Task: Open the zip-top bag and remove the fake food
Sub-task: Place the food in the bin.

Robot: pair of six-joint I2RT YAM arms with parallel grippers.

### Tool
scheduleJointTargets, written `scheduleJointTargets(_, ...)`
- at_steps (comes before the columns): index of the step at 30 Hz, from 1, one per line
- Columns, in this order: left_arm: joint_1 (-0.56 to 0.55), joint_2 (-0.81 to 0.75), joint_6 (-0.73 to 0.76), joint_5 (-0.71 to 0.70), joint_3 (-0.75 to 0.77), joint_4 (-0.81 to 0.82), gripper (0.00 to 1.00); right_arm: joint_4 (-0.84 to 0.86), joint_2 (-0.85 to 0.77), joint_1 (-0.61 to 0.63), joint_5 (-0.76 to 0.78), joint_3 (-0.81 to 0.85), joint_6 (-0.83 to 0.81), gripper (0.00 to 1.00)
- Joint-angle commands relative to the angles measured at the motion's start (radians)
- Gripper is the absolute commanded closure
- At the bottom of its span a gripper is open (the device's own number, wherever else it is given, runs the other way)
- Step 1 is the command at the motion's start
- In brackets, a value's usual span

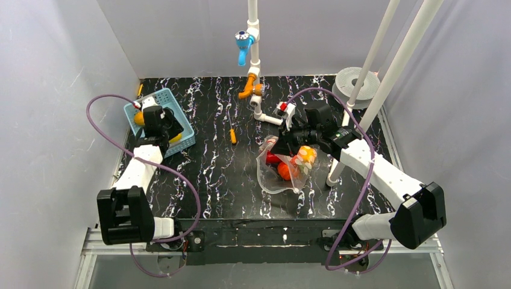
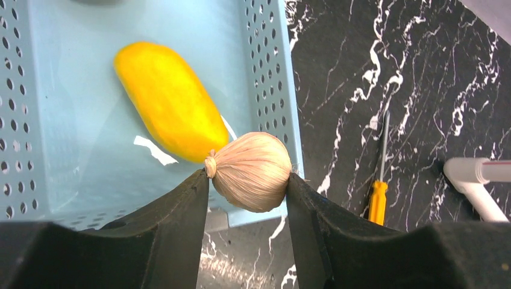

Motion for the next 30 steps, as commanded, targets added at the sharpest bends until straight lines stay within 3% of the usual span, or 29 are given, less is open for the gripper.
scheduleJointTargets(1,0.025,0.054,0.015,-0.013,0.075,0.016,0.91,0.036,-0.03,-0.008,-0.035,0.001,0.005,0.99)
scheduleJointTargets(5,0.038,0.105,0.013,0.005,0.097,-0.004,0.79,0.031,-0.025,-0.008,-0.035,0.006,0.004,0.99)
scheduleJointTargets(14,0.049,0.121,0.017,0.018,0.126,-0.042,0.16,0.008,-0.015,-0.008,-0.038,0.017,-0.021,0.99)
scheduleJointTargets(17,0.051,0.111,0.021,0.021,0.136,-0.058,0.04,-0.007,-0.015,-0.008,-0.046,0.022,-0.035,0.99)
scheduleJointTargets(22,0.052,0.015,0.034,0.154,0.11,-0.084,0.02,-0.05,-0.025,-0.008,-0.085,0.038,-0.086,0.99)
scheduleJointTargets(25,0.052,-0.069,-0.033,0.269,0.04,-0.059,0.02,-0.106,-0.04,-0.009,-0.112,0.054,-0.148,0.99)
scheduleJointTargets(30,0.025,-0.133,-0.059,0.598,-0.037,0.001,0.02,-0.219,-0.05,-0.022,-0.177,0.096,-0.231,0.99)
